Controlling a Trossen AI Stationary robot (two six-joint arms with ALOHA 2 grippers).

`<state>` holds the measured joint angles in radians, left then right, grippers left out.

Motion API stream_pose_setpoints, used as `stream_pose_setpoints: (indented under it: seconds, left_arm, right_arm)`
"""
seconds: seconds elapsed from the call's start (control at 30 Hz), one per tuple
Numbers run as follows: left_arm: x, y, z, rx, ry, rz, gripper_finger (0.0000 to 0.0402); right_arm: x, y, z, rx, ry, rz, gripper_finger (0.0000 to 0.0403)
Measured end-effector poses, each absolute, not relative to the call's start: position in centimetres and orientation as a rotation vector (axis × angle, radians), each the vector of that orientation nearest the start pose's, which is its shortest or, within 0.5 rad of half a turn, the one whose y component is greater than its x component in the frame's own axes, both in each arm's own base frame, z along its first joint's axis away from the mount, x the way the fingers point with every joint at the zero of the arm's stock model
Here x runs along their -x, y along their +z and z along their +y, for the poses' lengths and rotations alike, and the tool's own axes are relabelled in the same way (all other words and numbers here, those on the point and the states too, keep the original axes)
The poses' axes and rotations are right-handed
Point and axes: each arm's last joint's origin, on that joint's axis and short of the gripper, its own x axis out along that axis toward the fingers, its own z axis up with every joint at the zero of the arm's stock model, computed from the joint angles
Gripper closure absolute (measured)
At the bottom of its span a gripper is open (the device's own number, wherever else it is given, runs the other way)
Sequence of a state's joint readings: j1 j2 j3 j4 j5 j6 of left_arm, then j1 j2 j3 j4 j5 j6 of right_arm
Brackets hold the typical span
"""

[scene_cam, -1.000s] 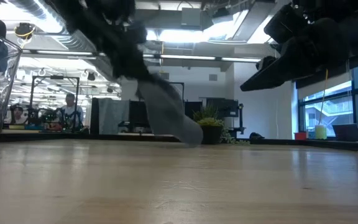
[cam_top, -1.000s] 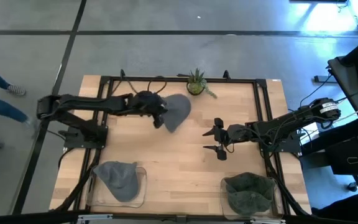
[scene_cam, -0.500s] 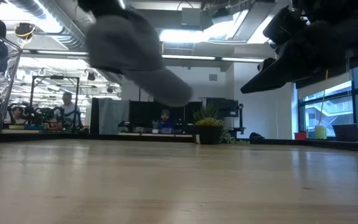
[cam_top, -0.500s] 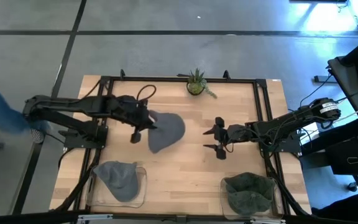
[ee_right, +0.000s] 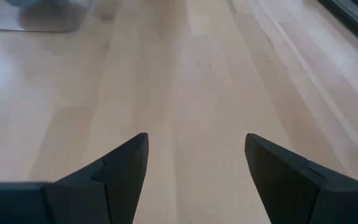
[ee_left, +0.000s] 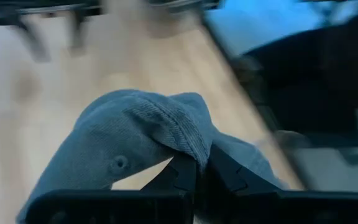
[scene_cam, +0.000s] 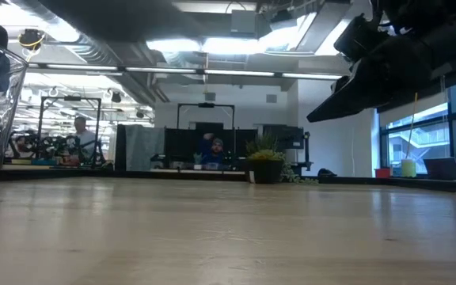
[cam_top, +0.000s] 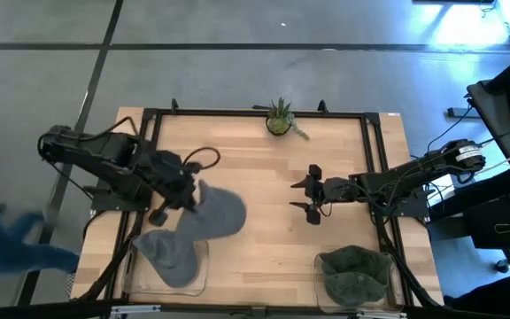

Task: Pick & Place hat
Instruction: Put the grey cap into the left transparent bin

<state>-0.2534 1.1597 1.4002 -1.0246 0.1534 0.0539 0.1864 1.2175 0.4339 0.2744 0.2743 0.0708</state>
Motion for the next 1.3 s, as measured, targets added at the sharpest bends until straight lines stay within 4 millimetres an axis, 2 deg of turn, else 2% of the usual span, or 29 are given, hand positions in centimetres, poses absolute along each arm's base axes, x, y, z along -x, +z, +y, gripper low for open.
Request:
stream_pose_setpoints:
  seconds: [0.2,0.27,0.43,0.57,0.7,0.87,1.0,1.3]
  left_arm:
    - [-18.5,41.5,-8.3,0.073,-0.628,0.819,0.0393]
    - [-18.0,41.7,-8.9,0.126,-0.639,0.853,0.0393]
    - [-16.4,40.5,-10.0,0.190,-0.583,1.081,0.0393]
    - [-16.3,39.5,-10.7,0.208,-0.532,1.219,0.0393]
    - [-17.0,38.7,-12.0,0.150,-0.596,1.262,0.0393]
    - [-17.6,37.2,-13.7,0.040,-0.768,1.356,0.0393]
    - [-17.7,36.2,-14.6,-0.016,-0.802,1.442,0.0393]
    - [-19.5,34.4,-16.0,-0.164,-0.911,1.434,0.0384]
  right_arm:
    - [-22.5,17.3,3.3,0.037,-0.159,0.504,0.0137]
    - [-22.5,17.3,3.3,0.037,-0.158,0.504,0.0137]
    - [-22.5,17.3,3.3,0.020,-0.163,0.503,0.0137]
    - [-22.5,17.3,3.3,0.008,-0.165,0.502,0.0137]
    - [-22.5,17.3,3.3,0.007,-0.166,0.501,0.0137]
    - [-22.5,17.3,3.3,0.005,-0.166,0.501,0.0137]
    - [-22.5,17.3,3.3,-0.041,-0.178,0.497,0.0137]
    - [-22.5,17.3,3.3,-0.098,-0.192,0.492,0.0137]
